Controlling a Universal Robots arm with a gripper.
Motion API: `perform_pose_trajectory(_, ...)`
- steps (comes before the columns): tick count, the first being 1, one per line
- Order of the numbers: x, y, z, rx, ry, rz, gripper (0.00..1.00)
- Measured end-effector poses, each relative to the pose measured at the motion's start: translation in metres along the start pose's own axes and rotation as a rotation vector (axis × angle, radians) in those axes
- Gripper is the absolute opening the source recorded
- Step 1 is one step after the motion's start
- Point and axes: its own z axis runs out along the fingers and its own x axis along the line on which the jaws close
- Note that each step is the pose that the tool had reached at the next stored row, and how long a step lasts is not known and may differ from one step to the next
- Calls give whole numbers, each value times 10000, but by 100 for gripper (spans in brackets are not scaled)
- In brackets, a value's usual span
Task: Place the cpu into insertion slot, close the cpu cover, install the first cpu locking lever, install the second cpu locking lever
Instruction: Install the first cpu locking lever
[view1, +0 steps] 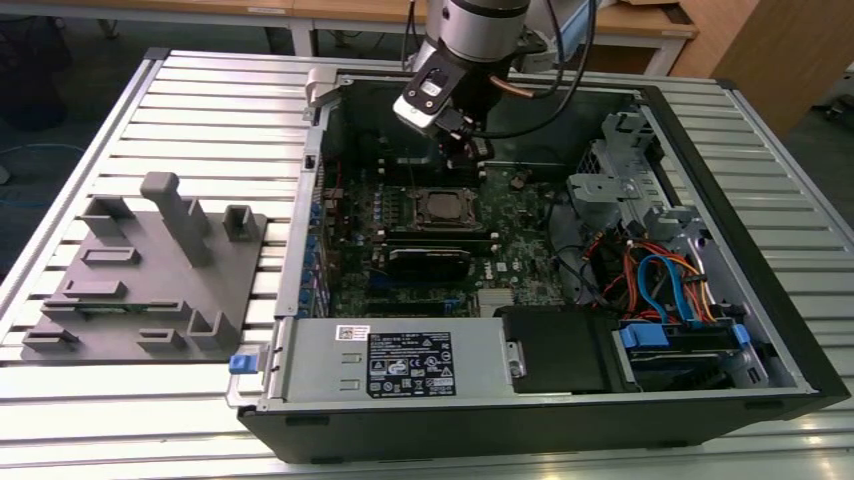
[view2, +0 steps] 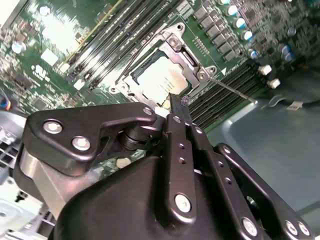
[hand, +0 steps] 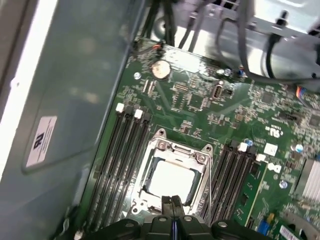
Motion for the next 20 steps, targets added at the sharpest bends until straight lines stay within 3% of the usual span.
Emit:
perform_pose_trajectory(8, 0, 0, 3, 40, -32, -1129, 10)
perform_pose_trajectory(18, 0, 1, 9, 105, -85, -2943, 10)
perform_pose_trajectory(20, 9, -26, 13, 93, -91, -3004, 10)
